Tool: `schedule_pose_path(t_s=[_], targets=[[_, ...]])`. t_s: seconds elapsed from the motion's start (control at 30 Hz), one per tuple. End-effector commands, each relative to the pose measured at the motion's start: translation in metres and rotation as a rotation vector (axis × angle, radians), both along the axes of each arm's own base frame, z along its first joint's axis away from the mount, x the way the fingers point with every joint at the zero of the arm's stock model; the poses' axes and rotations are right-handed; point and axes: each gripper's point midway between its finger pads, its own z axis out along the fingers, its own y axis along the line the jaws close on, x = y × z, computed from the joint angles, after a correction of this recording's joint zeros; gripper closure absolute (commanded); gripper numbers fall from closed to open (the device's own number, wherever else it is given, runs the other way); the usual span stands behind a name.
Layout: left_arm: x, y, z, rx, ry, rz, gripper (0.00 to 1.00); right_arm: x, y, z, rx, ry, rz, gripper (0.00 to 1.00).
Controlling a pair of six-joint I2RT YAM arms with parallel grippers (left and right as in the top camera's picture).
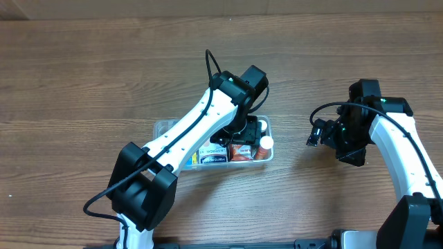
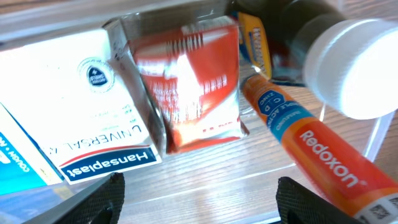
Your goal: Pack container
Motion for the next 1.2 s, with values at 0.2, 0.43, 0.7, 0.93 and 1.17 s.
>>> schedule_pose_path(t_s=[0.2,0.43,0.7,0.93,1.17], targets=[[-0.003,0.001,-0.003,0.011,0.014,-0.013,0.27,0.007,-0.004,0.006,-0.008,-0.029,-0.005,0.0],[0.018,0.034,0.045,0.104,-0.207,-0.006,0.27,0.007,-0.004,0.006,-0.008,-0.029,-0.005,0.0],[0.031,0.161,0.175,0.165,-0.591,0.254,0.0,0.03,-0.004,0.023,-0.016,-0.114,-0.011,0.0],[0.028,0.288,0.217,0.278,-0.717,0.596,0.0,0.126,-0.003,0.135,-0.177,-0.545,0.023,0.0],[0.064,0.336,0.18,0.21,-0.624,0.599,0.0,0.173,0.015,0.167,-0.21,-0.784,0.125,0.0]])
